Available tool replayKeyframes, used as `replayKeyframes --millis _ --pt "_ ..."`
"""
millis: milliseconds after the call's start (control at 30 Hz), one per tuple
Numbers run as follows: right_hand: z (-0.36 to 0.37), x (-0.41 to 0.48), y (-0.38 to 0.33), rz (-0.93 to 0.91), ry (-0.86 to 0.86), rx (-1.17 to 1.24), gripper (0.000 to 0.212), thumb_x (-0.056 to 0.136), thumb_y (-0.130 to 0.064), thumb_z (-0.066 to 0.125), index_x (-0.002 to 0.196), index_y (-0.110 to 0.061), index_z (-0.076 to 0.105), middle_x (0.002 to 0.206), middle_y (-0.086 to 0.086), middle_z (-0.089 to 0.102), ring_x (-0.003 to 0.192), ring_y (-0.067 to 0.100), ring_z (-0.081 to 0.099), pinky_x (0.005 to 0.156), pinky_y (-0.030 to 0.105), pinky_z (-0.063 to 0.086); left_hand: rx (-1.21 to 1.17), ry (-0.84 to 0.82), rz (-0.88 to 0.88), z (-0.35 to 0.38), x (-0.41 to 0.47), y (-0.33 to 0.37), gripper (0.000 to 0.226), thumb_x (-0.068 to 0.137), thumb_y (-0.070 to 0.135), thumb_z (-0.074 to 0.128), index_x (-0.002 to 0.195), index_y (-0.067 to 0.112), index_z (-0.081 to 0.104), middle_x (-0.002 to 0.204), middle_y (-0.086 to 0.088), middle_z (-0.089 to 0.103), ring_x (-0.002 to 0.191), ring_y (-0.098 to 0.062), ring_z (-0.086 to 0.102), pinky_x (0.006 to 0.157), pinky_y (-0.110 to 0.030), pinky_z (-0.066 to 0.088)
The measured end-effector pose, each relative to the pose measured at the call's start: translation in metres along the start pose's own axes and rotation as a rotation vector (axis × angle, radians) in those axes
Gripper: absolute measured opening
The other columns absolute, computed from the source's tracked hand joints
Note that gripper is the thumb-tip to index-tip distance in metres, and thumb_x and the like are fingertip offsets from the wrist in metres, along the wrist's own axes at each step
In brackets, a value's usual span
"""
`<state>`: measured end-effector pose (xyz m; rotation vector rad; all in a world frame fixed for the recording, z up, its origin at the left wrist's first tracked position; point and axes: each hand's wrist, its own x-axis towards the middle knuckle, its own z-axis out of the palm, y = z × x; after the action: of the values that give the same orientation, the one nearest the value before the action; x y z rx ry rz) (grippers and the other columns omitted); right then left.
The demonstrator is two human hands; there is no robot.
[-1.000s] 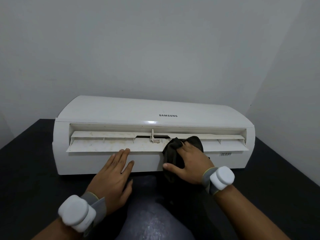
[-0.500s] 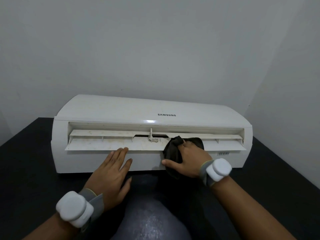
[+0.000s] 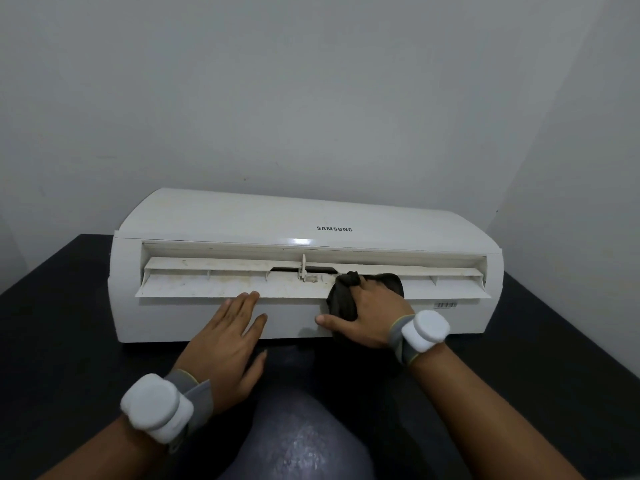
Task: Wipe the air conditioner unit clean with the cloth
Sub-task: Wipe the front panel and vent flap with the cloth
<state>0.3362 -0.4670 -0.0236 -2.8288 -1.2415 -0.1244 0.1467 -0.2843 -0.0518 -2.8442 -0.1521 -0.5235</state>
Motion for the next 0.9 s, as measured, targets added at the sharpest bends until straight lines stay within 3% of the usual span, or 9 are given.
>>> replayKeyframes --millis 167,267,400,567,667,900 --pt "-0.001 -0.015 0.022 -0.131 -0.047 0.057 0.1 0.071 -0.088 0.029 0.147 -0.023 0.03 0.155 0.002 0.028 0.139 0.022 0.029 0.113 0.033 0.024 0.012 -0.012 -0.012 -0.001 0.001 0.002 0.056 0.078 0.041 0.037 0.107 0.006 0.069 0.124 -0.024 0.059 0.114 -0.035 0.058 0.092 -0.048 0.046" --pt "-0.007 -0.008 0.018 -0.042 -0.083 0.001 0.1 0.072 -0.087 0.031 0.144 -0.018 0.033 0.148 0.006 0.036 0.132 0.027 0.036 0.11 0.036 0.029 0.016 -0.012 -0.009 -0.002 0.001 0.001 0.054 0.078 0.042 0.042 0.106 0.005 0.07 0.124 -0.024 0.059 0.114 -0.035 0.058 0.094 -0.047 0.044" --pt "-0.005 -0.006 -0.009 0.005 -0.026 -0.012 0.109 0.07 -0.09 0.028 0.144 -0.01 0.032 0.145 0.013 0.039 0.131 0.03 0.035 0.112 0.036 0.023 0.014 -0.021 -0.009 -0.004 0.001 -0.001 0.052 0.077 0.042 0.043 0.103 0.006 0.071 0.123 -0.024 0.059 0.114 -0.034 0.059 0.094 -0.046 0.045" --pt "0.013 -0.03 -0.027 -0.132 0.056 0.113 0.118 0.066 -0.093 0.018 0.151 -0.011 0.017 0.159 0.008 0.014 0.146 0.021 0.007 0.116 0.031 0.002 -0.004 -0.021 -0.009 -0.002 0.001 0.001 0.053 0.077 0.041 0.037 0.098 0.007 0.071 0.124 -0.024 0.059 0.114 -0.035 0.058 0.093 -0.048 0.045" --pt "0.017 -0.027 -0.039 -0.166 0.062 0.143 0.116 0.069 -0.092 0.02 0.151 -0.01 0.013 0.16 0.008 0.01 0.147 0.019 0.002 0.117 0.033 -0.001 -0.017 -0.012 -0.001 0.0 0.002 0.001 0.054 0.077 0.041 0.037 0.099 0.005 0.07 0.124 -0.025 0.058 0.115 -0.037 0.058 0.093 -0.051 0.045" --pt "0.019 0.007 -0.062 0.006 0.031 0.084 0.12 0.065 -0.094 0.02 0.151 -0.012 0.008 0.159 0.02 0.0 0.146 0.032 0.001 0.117 0.041 -0.001 -0.044 0.026 0.006 0.005 0.001 -0.004 0.053 0.078 0.04 0.038 0.101 0.004 0.069 0.126 -0.024 0.057 0.116 -0.036 0.056 0.093 -0.052 0.044"
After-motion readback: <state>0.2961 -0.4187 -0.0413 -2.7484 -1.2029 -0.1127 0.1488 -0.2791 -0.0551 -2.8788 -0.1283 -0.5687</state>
